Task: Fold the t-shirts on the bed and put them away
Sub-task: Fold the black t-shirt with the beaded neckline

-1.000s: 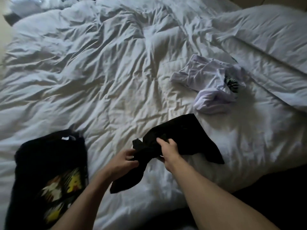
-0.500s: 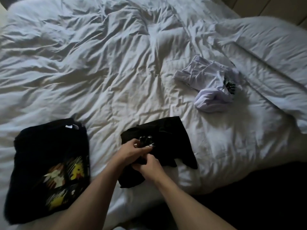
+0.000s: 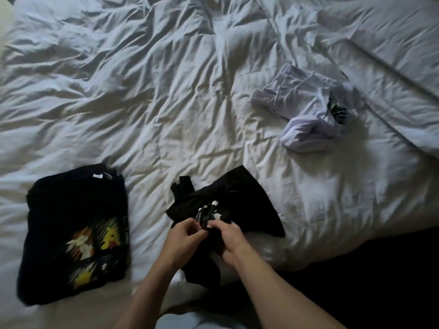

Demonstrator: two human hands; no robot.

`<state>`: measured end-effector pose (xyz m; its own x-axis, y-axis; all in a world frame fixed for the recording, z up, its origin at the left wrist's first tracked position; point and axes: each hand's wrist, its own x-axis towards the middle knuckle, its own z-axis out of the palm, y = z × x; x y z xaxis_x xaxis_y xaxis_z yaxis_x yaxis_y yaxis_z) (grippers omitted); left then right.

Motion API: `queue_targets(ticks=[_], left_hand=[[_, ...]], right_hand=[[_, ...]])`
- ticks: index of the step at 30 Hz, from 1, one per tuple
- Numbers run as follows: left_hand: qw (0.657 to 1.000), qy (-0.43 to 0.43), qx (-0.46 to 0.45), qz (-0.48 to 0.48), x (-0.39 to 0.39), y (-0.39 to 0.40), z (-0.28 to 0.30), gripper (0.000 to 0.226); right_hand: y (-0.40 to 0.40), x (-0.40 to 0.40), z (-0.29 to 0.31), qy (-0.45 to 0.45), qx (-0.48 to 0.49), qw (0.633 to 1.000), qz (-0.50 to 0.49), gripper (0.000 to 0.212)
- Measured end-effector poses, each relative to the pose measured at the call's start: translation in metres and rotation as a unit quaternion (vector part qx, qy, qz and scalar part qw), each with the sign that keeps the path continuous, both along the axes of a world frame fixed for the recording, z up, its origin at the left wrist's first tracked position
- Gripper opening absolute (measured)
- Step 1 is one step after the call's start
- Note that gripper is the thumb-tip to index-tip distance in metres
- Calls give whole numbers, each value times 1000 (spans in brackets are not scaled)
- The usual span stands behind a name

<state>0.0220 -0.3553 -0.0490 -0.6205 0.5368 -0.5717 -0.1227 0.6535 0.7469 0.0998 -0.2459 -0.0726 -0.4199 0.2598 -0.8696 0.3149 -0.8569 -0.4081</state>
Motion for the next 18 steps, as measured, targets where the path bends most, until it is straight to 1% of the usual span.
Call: queue_targets(ticks=[2, 3, 4, 6, 8, 9, 10, 11, 12, 13, 14, 15, 16, 18], left_hand=[[997, 6, -52, -55, -3, -2, 4, 43], [996, 30, -67, -49, -5, -1, 5, 46], [995, 67, -69, -18, -8, 0, 3, 47], [987, 143, -67, 44, -19, 9, -5, 50], [977, 180, -109, 14, -31, 25, -13, 68], [978, 154, -139, 12, -38, 30, -22, 79], [983, 101, -149, 42, -42, 34, -30, 93], [982, 22, -147, 116, -49, 32, -49, 106], [969, -42, -142, 200, -55, 27, -71, 115], [952, -89, -131, 263, -64, 10, -123, 117], [932, -137, -117, 315, -65, 1, -155, 113], [913, -192, -106, 343, -55, 0, -147, 107], [895, -251, -74, 361, -41, 2, -140, 97], [852, -330, -26, 406, -11, 4, -153, 66]], right_hand=[[7, 1, 9, 31, 86, 995, 49, 33], [9, 2, 14, 51, 121, 989, 75, 33], [11, 5, 17, 65, 147, 982, 97, 32], [15, 10, 29, 75, 174, 974, 125, 30], [20, 11, 39, 68, 164, 980, 86, 27], [24, 11, 43, 60, 138, 988, 44, 27], [29, 9, 44, 54, 107, 993, -3, 28], [35, 5, 47, 47, 71, 995, -50, 28], [42, 0, 51, 43, 35, 995, -84, 26], [48, -4, 57, 46, 6, 994, -104, 21], [54, -9, 65, 54, -19, 992, -115, 16], [61, -13, 76, 54, -32, 991, -119, 14], [68, -17, 84, 55, -30, 990, -123, 14], [80, -22, 95, 47, -21, 990, -134, 24]])
